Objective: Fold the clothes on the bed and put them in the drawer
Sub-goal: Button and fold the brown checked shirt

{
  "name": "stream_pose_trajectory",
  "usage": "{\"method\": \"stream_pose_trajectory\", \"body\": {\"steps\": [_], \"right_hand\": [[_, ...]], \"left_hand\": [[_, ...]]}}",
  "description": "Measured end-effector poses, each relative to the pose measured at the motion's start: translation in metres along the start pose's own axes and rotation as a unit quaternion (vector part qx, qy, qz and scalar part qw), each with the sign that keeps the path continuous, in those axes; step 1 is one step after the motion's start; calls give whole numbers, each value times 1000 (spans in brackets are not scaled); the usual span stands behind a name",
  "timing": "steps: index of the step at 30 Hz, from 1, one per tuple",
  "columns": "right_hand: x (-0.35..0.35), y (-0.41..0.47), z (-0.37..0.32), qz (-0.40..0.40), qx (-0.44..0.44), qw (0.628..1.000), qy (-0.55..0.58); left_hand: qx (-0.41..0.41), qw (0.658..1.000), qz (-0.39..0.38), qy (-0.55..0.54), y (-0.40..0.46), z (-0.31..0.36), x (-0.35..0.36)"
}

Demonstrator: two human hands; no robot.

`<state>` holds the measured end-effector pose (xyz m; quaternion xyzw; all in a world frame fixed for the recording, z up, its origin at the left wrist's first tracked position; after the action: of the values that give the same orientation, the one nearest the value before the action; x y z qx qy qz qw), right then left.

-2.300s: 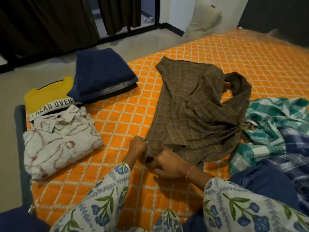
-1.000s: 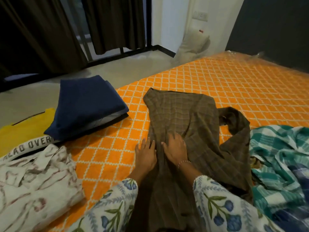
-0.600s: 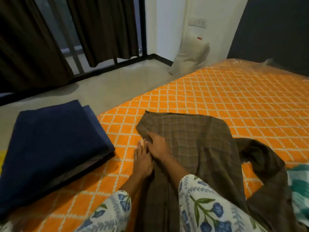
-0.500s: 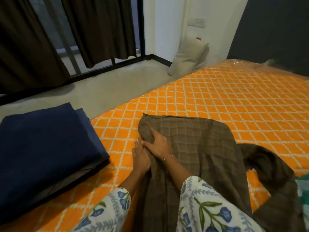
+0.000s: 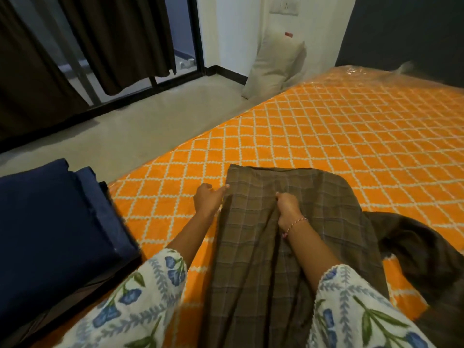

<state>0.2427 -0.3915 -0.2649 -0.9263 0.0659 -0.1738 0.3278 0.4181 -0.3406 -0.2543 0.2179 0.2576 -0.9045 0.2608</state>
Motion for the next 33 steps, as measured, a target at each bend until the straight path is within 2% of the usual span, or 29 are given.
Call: {"method": "stream_pose_trajectory", "body": {"steps": [3,4,7,12,15,17,21,23,26,29,33], "right_hand": [[15,-2,-14,-86,16,994,60],[17,1,-15,-96,8,993,62],[15,9,-8,-69,-1,997,28],[14,12,3,-63,-25,997,-24],[8,-5,7,-6,-69,998,-9],[-1,-31,15,32,-92,995,-36],[-25,-105,44,-5,-64,994,-86],[-44,-150,59,-15,-50,991,-126],[-64,-191,87,-30,-57,981,-185],[-77,-224,111,-48,-93,947,-305],[-87,-239,111,7,-178,888,-423]], "left_hand": [[-48,990,-103,-80,10,13,7],[-52,988,-101,-103,13,15,8],[-39,991,-31,-122,12,10,2],[-56,988,-54,-134,-3,-5,-1],[-93,985,-55,-135,-21,-16,-8],[-117,985,-68,-107,-44,-26,-14],[-86,993,-82,16,-101,-57,-24],[-81,991,-103,20,-138,-78,-30],[-11,994,-103,26,-178,-99,-33],[50,992,-74,88,-230,-112,-35],[52,985,-15,166,-262,-122,-30]]}}
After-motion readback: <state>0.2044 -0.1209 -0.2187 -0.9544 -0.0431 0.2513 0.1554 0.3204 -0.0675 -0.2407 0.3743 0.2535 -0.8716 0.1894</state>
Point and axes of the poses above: each hand's wrist, its own y-axis towards the middle knuckle, its own x-axis out of the palm, z = x × y, the point moved 2 cm from there along y, towards the middle knuckle, and after that the axes turned 12 degrees about y, right-handed, at the moved point
